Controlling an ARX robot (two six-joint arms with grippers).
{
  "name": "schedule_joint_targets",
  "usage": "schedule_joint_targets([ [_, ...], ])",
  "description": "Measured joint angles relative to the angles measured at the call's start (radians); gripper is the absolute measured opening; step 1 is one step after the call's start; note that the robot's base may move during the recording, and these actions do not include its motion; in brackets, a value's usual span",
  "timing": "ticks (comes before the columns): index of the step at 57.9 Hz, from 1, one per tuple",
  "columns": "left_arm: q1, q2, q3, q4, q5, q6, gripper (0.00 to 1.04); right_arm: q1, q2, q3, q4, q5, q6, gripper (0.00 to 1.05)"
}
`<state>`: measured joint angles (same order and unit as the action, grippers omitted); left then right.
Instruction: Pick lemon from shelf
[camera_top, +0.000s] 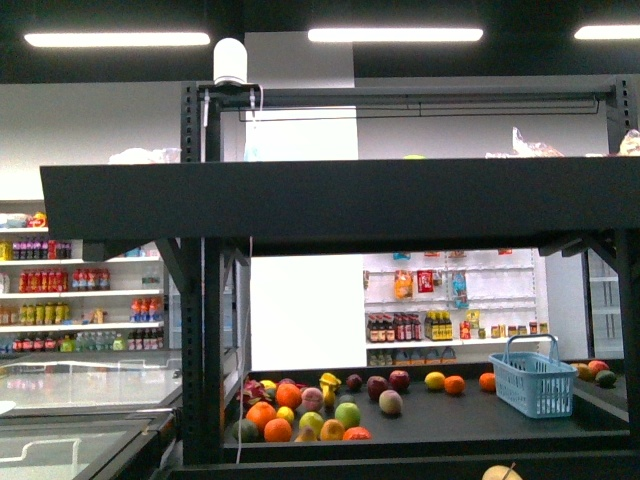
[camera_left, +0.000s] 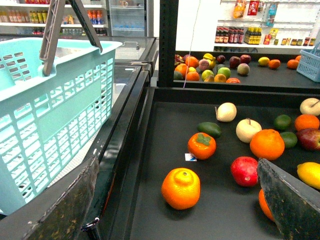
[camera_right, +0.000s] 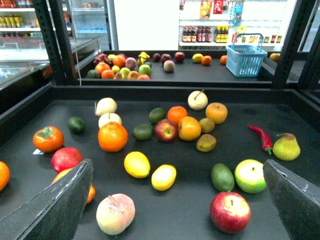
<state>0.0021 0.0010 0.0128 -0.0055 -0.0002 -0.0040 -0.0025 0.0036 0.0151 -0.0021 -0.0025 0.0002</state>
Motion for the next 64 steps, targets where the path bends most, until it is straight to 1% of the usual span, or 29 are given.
schedule_joint_targets([
  [25, 0.000, 0.000, 0.000, 0.000, 0.000, 0.000, 0.97, 0.000, 0.000, 0.000, 0.000, -0.001, 0.000, 1.02],
  [26, 0.000, 0.003, 0.001, -0.006, 0.008, -0.010, 0.97, 0.000, 0.000, 0.000, 0.000, -0.001, 0.000, 1.02],
  [30, 0.007, 0.052, 0.027, -0.085, 0.069, -0.141, 0.97, 0.000, 0.000, 0.000, 0.000, -0.001, 0.000, 1.02],
  [32, 0.019, 0.096, 0.037, -0.088, 0.106, -0.246, 0.97, 0.000, 0.000, 0.000, 0.000, -0.001, 0.000, 1.02],
  [34, 0.032, 0.129, 0.048, -0.084, 0.127, -0.314, 0.97, 0.000, 0.000, 0.000, 0.000, -0.001, 0.000, 1.02],
  [40, 0.132, 0.299, 0.140, 0.016, 0.252, -0.534, 0.97, 0.000, 0.000, 0.000, 0.000, -0.001, 0.000, 1.02],
  [42, 0.163, 0.354, 0.174, 0.046, 0.294, -0.577, 0.97, 0.000, 0.000, 0.000, 0.000, -0.001, 0.000, 1.02],
  [48, 0.300, 0.610, 0.338, 0.153, 0.441, -0.735, 0.97, 0.000, 0.000, 0.000, 0.000, -0.001, 0.000, 1.02],
  [51, 0.350, 0.720, 0.416, 0.182, 0.484, -0.794, 0.97, 0.000, 0.000, 0.000, 0.000, 0.000, 0.000, 1.02],
  [54, 0.399, 0.851, 0.517, 0.205, 0.510, -0.854, 0.97, 0.000, 0.000, 0.000, 0.000, 0.000, 0.000, 1.02],
  [59, 0.454, 1.027, 0.668, 0.224, 0.534, -0.928, 0.97, 0.000, 0.000, 0.000, 0.000, -0.001, 0.000, 1.02],
  [64, 0.489, 1.162, 0.790, 0.227, 0.550, -0.996, 0.97, 0.000, 0.000, 0.000, 0.000, -0.001, 0.000, 1.02],
])
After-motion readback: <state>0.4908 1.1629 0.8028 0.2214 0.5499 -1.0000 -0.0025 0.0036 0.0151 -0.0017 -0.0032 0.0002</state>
